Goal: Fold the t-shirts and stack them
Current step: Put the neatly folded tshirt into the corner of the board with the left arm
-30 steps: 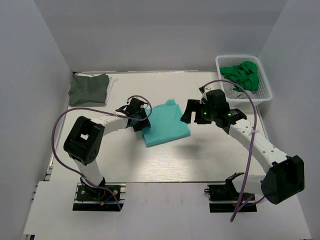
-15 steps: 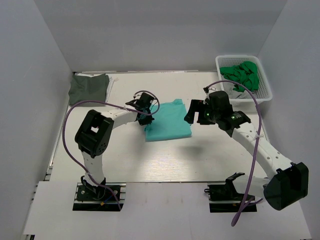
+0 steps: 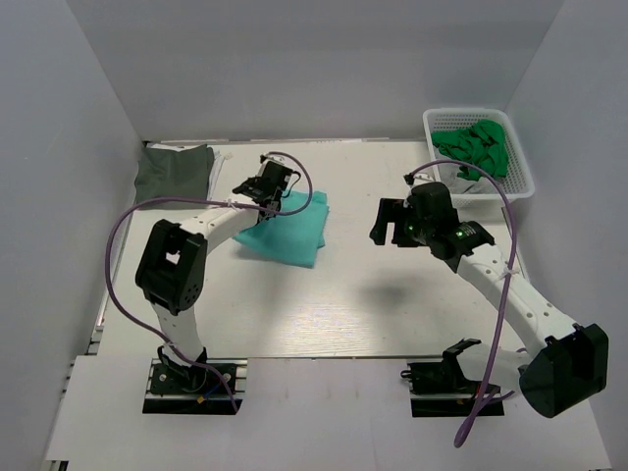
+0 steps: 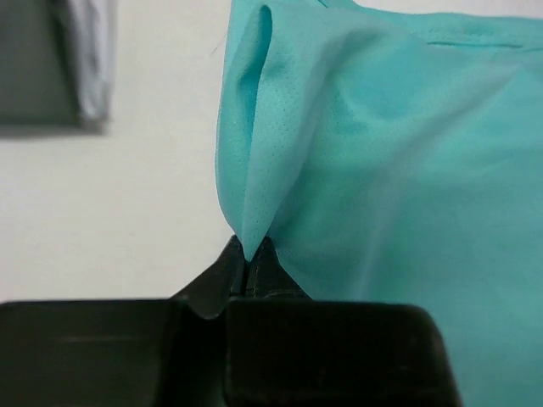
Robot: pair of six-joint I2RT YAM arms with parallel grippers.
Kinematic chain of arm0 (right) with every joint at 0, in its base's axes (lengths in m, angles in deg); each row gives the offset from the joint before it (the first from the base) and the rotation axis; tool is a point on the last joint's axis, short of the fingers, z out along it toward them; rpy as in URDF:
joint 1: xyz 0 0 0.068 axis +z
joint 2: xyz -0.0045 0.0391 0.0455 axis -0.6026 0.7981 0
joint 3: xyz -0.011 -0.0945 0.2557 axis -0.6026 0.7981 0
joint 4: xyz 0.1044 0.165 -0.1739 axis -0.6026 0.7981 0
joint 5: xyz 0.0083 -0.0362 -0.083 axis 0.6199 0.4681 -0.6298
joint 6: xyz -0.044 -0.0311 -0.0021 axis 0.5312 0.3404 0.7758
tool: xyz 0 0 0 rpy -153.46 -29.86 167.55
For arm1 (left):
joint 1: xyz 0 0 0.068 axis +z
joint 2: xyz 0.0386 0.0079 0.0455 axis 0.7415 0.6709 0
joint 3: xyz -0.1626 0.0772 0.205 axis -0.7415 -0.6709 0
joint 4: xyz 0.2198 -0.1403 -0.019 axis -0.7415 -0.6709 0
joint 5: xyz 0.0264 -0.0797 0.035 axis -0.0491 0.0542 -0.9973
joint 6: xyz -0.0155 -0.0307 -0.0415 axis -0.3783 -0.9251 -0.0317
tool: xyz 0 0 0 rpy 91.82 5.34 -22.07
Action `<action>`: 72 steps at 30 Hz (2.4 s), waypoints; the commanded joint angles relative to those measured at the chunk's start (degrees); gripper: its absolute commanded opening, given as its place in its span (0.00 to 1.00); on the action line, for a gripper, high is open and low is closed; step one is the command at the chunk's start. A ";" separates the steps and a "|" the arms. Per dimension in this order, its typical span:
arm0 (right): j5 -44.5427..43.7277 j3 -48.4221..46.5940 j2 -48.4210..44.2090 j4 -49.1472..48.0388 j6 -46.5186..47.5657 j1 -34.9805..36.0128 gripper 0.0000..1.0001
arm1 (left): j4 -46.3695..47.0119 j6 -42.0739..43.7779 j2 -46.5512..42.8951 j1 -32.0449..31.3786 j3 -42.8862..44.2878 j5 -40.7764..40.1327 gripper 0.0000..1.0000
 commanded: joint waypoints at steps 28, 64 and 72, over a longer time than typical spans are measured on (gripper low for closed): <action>-0.59 -16.45 14.11 3.85 2.49 -0.29 0.90 | 19.69 33.06 -0.46 17.72 15.02 -3.83 0.00; 6.53 -29.46 27.48 5.69 3.54 -0.11 0.90 | 9.24 28.05 11.84 31.43 34.01 7.78 0.00; 8.11 -31.40 29.76 6.31 2.84 -0.11 0.90 | 8.18 24.72 18.26 35.65 38.40 7.25 0.00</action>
